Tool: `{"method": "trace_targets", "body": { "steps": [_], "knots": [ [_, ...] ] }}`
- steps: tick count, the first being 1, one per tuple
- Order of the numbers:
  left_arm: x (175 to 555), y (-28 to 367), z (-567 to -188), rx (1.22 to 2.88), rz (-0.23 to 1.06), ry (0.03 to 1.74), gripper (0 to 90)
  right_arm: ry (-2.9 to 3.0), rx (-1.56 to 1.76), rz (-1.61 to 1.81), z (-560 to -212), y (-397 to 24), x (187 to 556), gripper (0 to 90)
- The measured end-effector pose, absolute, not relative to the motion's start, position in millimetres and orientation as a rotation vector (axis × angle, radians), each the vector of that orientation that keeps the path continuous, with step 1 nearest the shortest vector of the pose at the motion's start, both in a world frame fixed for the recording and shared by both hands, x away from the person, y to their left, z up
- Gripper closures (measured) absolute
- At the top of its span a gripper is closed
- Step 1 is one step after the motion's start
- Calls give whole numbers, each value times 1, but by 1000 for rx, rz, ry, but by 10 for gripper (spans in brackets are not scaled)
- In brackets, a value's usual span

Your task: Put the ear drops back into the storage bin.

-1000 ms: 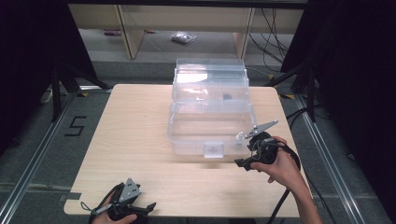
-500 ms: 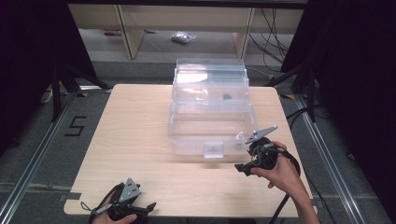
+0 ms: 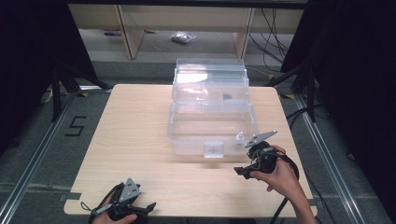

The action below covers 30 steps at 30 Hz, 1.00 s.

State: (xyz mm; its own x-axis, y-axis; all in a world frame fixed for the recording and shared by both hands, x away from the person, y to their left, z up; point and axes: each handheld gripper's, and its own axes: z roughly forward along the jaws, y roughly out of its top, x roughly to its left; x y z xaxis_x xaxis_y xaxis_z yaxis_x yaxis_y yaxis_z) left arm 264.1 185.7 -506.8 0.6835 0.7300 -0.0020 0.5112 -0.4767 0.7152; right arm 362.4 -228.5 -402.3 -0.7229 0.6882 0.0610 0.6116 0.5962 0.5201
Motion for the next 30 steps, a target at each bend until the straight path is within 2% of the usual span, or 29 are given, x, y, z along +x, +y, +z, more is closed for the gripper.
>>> {"method": "trace_targets", "body": {
  "steps": [10, 11, 15, 19, 20, 30],
  "knots": [
    [264, 186, -507, 2183, 401, 948, 148, 2655, 1079, 833, -418, -233, 358, 228],
    [265, 189, -504, 2247, 404, 914, 148, 2643, 1095, 839, -421, -233, 358, 226],
    [265, 189, -504, 2251, 408, 911, 149, 2644, 1117, 850, -430, -235, 354, 223],
    [264, 187, -505, 2213, 405, 932, 149, 2621, 1090, 861, -434, -240, 354, 223],
    [265, 190, -504, 2258, 409, 906, 148, 2608, 1099, 890, -436, -240, 353, 224],
    [265, 189, -504, 2251, 407, 910, 148, 2593, 1092, 900, -439, -245, 348, 219]
  ]
}}
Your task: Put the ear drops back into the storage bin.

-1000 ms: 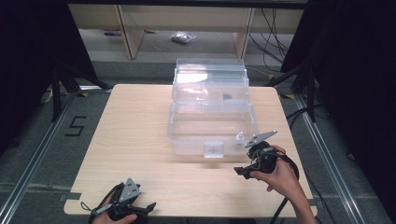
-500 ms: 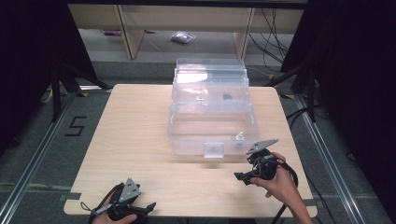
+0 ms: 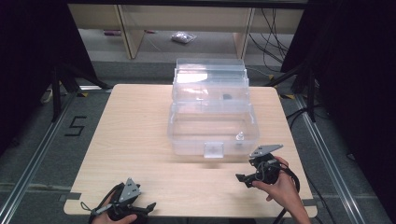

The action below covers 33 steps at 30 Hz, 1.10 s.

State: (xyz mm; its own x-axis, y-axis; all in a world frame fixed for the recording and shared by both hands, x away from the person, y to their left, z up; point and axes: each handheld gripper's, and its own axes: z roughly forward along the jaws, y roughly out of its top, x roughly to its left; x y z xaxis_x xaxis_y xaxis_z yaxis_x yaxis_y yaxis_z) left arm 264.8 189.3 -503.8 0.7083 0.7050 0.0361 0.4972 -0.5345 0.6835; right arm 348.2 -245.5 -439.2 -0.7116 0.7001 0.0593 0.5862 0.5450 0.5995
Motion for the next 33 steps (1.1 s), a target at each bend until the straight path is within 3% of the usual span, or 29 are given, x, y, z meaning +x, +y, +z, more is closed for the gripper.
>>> {"method": "trace_targets", "body": {
  "steps": [33],
  "knots": [
    [264, 188, -505, 2215, 415, 928, 149, 2505, 1106, 1002, -471, -259, 312, 177]
  ]
}}
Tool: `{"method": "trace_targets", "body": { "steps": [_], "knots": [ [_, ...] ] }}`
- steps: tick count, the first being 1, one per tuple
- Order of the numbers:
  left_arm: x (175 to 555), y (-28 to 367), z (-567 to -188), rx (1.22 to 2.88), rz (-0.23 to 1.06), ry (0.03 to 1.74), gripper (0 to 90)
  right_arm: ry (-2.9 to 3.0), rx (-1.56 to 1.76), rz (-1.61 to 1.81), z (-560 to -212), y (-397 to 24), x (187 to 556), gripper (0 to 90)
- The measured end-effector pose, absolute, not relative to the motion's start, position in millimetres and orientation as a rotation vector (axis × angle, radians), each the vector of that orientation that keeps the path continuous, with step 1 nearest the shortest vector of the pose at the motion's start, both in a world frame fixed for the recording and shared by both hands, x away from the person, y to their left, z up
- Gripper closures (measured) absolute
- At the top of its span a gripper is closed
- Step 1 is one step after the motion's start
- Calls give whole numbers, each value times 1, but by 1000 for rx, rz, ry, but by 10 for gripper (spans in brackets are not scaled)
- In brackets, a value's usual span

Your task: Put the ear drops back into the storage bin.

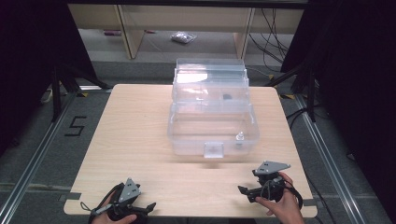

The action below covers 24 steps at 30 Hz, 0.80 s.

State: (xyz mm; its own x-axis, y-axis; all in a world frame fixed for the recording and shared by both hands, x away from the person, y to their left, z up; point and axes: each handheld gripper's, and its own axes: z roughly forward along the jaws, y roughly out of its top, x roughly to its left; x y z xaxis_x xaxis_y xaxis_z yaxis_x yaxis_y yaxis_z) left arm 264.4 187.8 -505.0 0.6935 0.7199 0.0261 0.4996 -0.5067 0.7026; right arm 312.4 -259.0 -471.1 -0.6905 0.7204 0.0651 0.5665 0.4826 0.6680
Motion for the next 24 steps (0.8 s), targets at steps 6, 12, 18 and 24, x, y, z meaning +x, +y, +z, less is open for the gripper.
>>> {"method": "trace_targets", "body": {
  "steps": [6, 12, 18, 24],
  "knots": [
    [264, 188, -505, 2214, 415, 929, 148, 2473, 1076, 1028, -473, -261, 308, 176],
    [264, 187, -505, 2204, 416, 933, 149, 2477, 1137, 1009, -476, -262, 300, 174],
    [264, 187, -505, 2204, 419, 933, 148, 2458, 1065, 1022, -481, -266, 300, 171],
    [264, 187, -506, 2198, 410, 943, 149, 2441, 1134, 1037, -481, -266, 298, 170]
  ]
}}
